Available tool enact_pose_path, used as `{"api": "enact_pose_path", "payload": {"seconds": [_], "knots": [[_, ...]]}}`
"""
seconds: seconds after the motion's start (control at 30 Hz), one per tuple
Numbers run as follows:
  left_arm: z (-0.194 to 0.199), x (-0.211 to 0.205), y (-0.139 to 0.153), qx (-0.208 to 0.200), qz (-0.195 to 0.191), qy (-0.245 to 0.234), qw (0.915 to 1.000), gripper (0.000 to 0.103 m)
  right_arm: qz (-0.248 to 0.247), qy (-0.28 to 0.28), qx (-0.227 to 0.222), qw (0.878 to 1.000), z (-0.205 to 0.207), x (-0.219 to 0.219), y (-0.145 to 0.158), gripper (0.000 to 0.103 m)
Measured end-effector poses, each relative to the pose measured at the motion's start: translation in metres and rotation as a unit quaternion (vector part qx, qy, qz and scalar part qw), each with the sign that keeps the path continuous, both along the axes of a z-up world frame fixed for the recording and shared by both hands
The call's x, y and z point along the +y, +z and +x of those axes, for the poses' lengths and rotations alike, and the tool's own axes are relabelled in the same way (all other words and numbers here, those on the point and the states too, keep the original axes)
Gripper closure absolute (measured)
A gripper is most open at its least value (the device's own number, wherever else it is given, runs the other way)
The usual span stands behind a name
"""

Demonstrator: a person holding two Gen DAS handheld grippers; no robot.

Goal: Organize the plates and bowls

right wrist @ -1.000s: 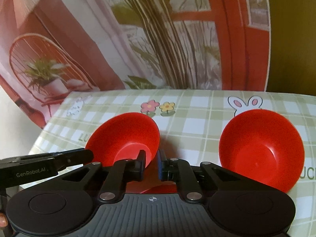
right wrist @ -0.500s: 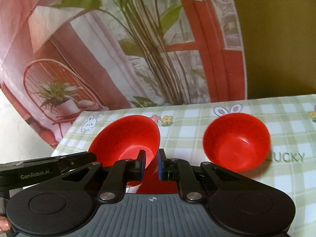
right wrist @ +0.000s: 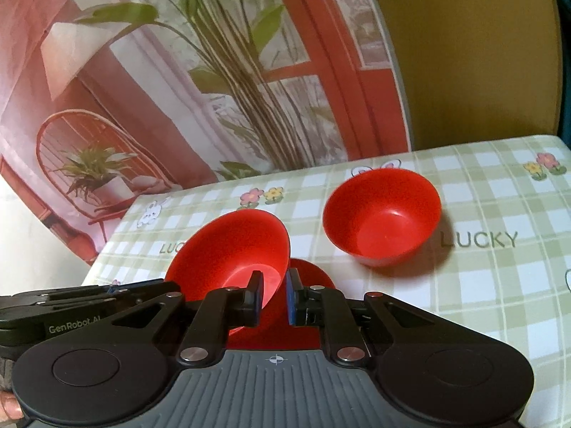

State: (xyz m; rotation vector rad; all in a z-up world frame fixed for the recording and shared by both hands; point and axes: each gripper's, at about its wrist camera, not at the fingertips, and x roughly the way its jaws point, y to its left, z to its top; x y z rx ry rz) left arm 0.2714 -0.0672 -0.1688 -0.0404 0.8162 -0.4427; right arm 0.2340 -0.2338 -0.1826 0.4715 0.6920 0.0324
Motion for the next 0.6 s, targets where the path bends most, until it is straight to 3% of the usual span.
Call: {"api": "enact_pose_path", "payload": {"seconds": [0.6], "knots": [[0.002,-0.019,-0.025,0.029,0.033,-0.009,0.9990,0.089,0.009,0.002,0.029,1.000,-0.006,-0.010,-0.022,0.086]]}}
